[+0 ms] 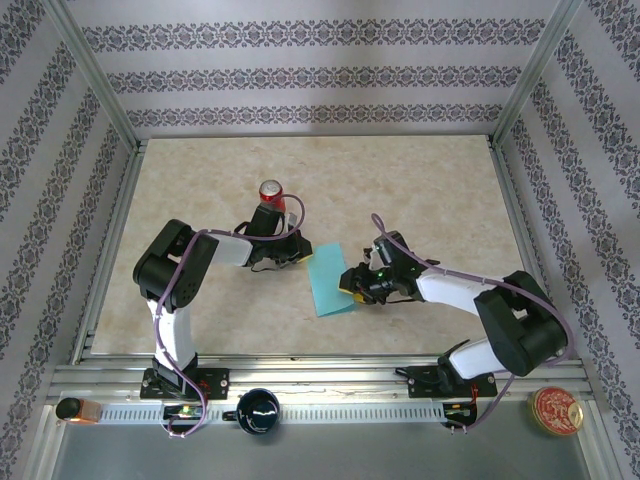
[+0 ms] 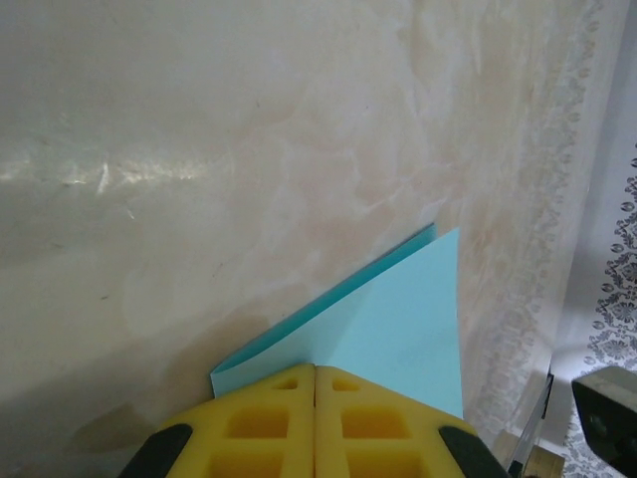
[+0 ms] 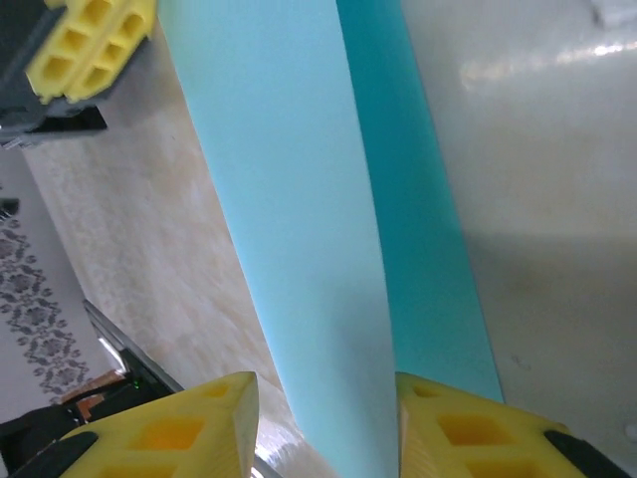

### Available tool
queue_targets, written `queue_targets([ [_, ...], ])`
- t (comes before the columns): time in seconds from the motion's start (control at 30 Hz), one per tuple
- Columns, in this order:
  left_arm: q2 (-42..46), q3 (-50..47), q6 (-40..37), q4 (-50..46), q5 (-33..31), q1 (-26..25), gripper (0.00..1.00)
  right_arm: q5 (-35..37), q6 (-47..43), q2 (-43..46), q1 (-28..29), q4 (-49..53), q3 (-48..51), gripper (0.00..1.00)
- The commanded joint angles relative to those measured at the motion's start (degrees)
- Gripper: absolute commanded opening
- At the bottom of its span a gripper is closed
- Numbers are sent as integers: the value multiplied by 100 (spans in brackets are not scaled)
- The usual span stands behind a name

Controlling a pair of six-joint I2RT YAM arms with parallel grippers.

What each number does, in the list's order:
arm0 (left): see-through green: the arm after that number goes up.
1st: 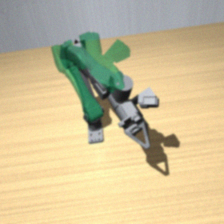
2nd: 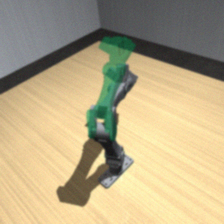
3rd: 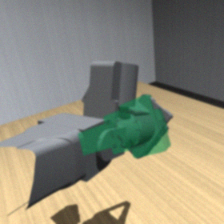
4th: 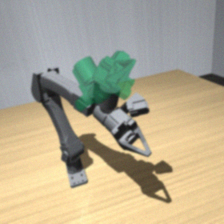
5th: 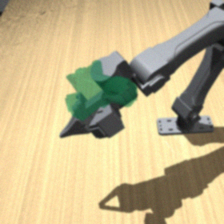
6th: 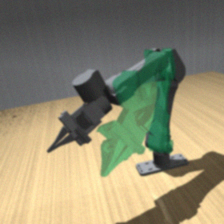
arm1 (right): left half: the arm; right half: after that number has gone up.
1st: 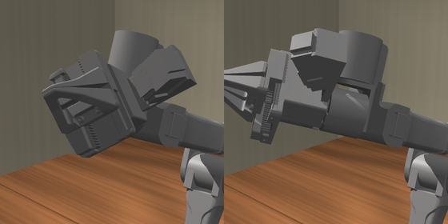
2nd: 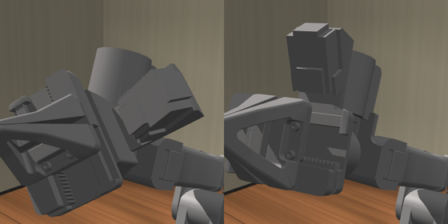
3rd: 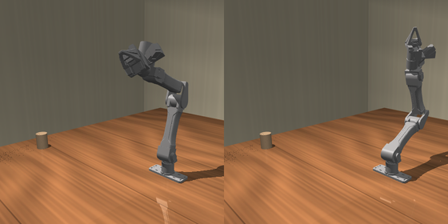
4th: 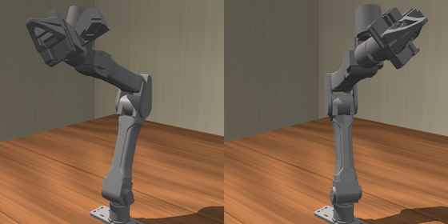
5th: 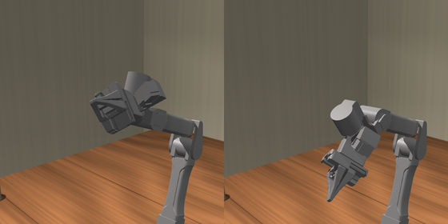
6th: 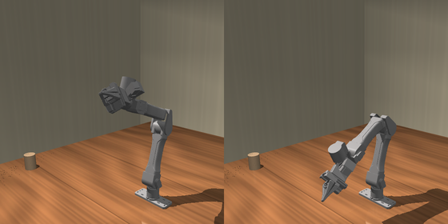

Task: Fold a paper plane with a square sheet of paper (pick it up from the middle)
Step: Fold the triangle a second time at the center of the table.

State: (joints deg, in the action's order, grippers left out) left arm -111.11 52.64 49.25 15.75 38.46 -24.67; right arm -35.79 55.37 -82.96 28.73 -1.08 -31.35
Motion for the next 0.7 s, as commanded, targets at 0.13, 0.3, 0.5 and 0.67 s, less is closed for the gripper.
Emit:
queue_targets([
  [0.13,-411,479,-555,-714,536,-59,7,-662,-136,-570,-248,-797,-105,37],
  [0.3,-280,883,-1095,-1373,447,-152,11,-856,-245,-839,-393,-955,-228,33],
  [0.5,299,1107,-1512,-1987,85,-288,30,-1013,-354,-1009,-490,-1024,-319,21],
  [0.67,1227,806,-1644,-1993,-351,-411,39,-1002,-255,-1130,-500,-1154,-302,13],
])
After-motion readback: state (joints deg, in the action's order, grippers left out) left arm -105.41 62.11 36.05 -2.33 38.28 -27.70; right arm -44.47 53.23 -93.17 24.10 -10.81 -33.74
